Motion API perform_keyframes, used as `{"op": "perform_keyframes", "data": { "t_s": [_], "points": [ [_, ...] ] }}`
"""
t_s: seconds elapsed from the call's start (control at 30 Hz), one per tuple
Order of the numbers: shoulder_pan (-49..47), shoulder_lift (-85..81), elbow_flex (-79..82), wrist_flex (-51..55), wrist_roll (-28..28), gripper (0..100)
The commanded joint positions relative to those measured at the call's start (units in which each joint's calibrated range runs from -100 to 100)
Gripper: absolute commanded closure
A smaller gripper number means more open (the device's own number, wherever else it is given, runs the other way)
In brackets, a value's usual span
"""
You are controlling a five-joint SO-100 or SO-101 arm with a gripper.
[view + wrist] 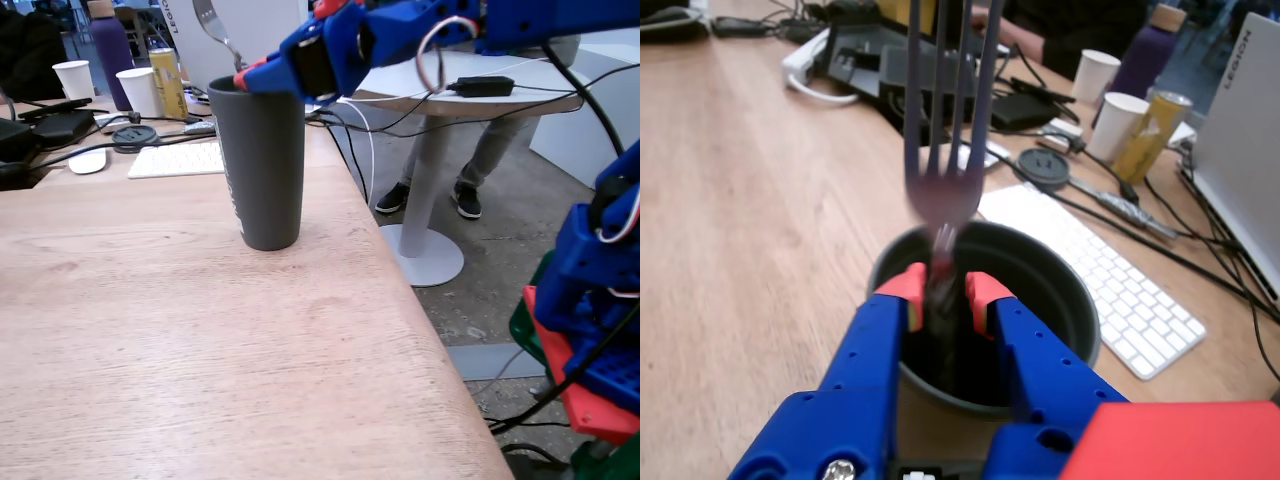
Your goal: Grab the fork and place it in gray glass
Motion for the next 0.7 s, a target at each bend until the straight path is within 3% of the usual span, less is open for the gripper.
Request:
{"op": "perform_keyframes", "data": {
  "t_s": [0.0, 0.07, 0.47, 0.6, 0.67],
  "points": [
    [-0.74, -1.38, -0.35, 6.09, 0.00, 81],
    [-0.74, -1.38, -0.64, 7.89, 0.15, 77],
    [0.79, -7.72, -7.05, 7.81, -0.05, 77],
    [-0.91, -13.90, -6.87, 7.81, -0.05, 77],
    [-7.67, -15.96, -6.02, 7.89, -0.05, 77]
  ]
}}
